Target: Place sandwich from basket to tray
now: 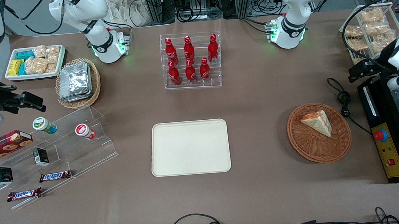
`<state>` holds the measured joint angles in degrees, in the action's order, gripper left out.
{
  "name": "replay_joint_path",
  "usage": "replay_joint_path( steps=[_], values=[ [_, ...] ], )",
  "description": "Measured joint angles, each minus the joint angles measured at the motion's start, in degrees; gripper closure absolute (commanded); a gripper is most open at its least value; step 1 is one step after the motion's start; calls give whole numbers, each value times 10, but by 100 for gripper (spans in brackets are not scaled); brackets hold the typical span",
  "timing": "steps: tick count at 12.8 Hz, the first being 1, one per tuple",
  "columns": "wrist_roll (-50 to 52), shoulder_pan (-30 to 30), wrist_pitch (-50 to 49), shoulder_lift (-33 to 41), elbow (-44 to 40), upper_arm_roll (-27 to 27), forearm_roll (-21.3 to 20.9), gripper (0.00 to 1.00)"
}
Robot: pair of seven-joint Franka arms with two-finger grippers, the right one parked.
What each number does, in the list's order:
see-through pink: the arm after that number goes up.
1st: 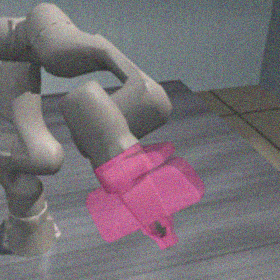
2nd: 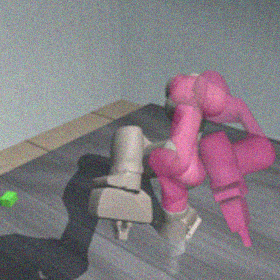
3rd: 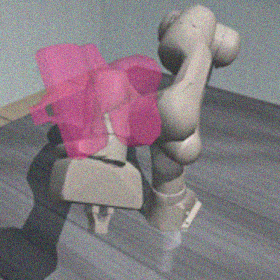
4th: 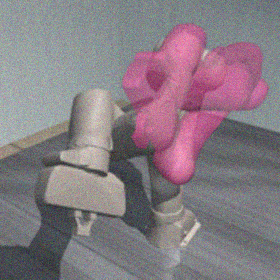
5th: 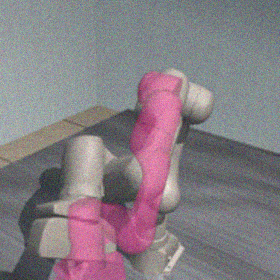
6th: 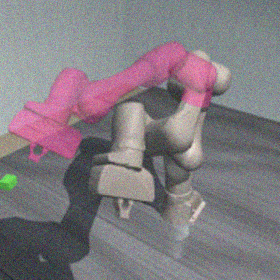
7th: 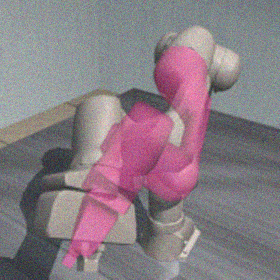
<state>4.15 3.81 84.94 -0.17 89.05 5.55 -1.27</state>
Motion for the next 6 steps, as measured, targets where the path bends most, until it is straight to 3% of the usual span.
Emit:
replay_joint_path(
  steps=[6],
  values=[
    [3, 2, -2, -6, 2, -7, -1, 0]
  ],
)
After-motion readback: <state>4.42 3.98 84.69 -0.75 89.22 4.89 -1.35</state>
